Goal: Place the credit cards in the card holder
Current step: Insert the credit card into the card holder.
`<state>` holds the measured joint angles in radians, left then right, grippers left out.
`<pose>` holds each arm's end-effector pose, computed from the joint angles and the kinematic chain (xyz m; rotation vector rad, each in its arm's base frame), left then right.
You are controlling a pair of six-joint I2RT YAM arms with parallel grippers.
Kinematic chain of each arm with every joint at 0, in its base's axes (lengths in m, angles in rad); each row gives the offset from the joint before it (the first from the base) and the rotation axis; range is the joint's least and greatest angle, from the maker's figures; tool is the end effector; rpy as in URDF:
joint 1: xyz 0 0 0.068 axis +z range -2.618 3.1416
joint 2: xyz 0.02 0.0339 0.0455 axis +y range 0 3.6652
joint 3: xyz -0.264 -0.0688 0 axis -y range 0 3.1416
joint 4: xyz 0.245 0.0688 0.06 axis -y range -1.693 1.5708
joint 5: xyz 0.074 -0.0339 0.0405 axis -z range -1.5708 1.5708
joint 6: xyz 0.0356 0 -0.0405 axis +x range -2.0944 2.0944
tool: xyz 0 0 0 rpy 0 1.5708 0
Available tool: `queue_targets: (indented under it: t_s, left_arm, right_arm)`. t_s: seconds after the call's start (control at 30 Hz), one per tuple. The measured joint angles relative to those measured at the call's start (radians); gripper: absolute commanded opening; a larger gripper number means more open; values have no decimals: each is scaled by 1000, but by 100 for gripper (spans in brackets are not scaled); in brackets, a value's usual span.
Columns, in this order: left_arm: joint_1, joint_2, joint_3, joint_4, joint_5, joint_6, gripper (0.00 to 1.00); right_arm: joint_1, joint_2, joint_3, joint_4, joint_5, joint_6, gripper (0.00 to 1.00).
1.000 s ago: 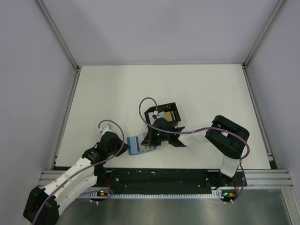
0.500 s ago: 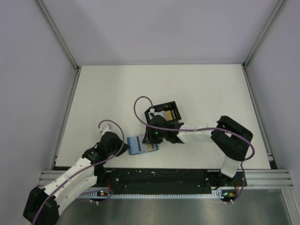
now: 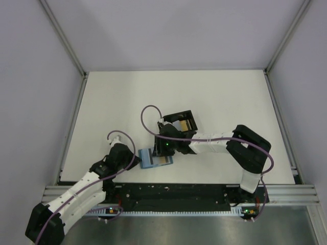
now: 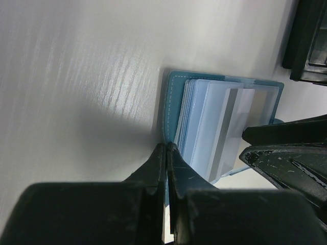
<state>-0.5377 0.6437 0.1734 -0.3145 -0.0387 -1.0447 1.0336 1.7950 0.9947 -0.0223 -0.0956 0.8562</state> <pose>0.1140 -0.0664 0.1370 -0.6397 2.3900 -0.6958 0.1848 0.3169 0.1567 -0.2822 2.6158 0.9107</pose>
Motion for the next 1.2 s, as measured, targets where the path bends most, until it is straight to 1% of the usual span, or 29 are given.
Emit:
queue_targets:
  t_s: [0.07, 0.4, 0.67, 0.9, 1.2]
  left_arm:
    - [0, 0, 0, 0, 0, 0, 0]
    - [0, 0, 0, 0, 0, 1, 0]
    - [0, 0, 0, 0, 0, 3, 0]
    - [0, 0, 0, 0, 0, 8, 0]
    - [0, -1, 0, -1, -3, 11, 0]
  right_arm:
    - [4, 2, 10, -16, 7, -1, 48]
    - [18, -3, 16, -48, 67, -19, 49]
    - [25, 2, 22, -32, 33, -29, 48]
    - [55, 51, 93, -39, 4, -51, 48]
    - [59, 65, 108, -56, 8, -61, 49]
